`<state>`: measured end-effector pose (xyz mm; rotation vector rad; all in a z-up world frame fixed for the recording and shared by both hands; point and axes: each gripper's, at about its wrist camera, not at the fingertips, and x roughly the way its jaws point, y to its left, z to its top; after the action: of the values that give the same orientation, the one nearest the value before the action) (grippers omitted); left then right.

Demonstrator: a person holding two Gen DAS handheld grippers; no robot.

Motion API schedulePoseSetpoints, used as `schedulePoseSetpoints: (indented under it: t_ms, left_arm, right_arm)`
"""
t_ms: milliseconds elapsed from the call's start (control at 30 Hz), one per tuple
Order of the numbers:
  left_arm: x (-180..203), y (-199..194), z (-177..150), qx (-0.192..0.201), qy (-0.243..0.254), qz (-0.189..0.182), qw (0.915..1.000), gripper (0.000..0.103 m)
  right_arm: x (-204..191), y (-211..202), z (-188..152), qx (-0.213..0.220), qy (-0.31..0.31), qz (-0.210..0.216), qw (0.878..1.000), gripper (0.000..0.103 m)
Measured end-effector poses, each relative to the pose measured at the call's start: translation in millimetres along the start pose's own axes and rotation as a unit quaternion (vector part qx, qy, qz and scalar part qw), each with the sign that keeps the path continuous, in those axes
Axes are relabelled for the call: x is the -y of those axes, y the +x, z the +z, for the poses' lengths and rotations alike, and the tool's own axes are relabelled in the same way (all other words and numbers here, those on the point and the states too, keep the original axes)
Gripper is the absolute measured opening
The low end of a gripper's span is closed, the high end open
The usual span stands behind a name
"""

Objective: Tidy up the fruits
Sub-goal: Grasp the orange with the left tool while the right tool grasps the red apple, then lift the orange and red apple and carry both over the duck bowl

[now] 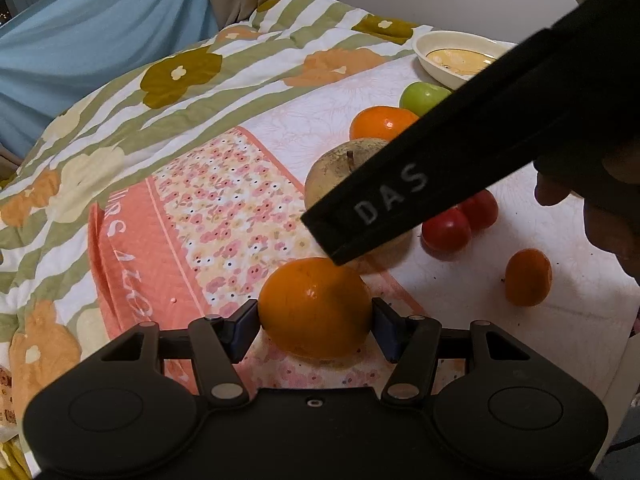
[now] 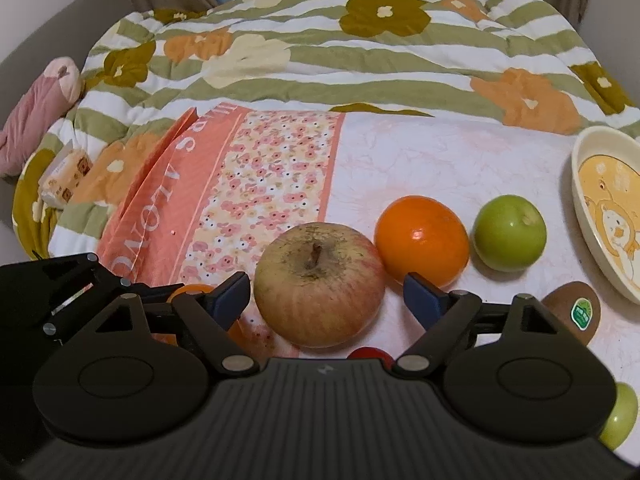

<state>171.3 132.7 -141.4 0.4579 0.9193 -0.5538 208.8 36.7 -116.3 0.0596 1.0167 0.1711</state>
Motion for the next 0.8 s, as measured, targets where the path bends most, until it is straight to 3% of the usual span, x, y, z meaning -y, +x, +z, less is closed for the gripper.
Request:
schedulePoseSetpoints:
  t_ms: [500,800]
  left_arm:
    - [-4.6,-6.6,-10.2,-0.004,-0.014,0.013,0.9998,0.063]
    - [-1.6,-22.6,-7.3,0.005,-0.025,0.027,0.9993,0.063]
  right_arm:
    - [-17.4,12.2,-1.8,-0.001,-0.025,-0.032,0.999,0.091]
    - [-11.7,-8.0,-5.9,0.018,-0.012,-0.019,1.0,0.09]
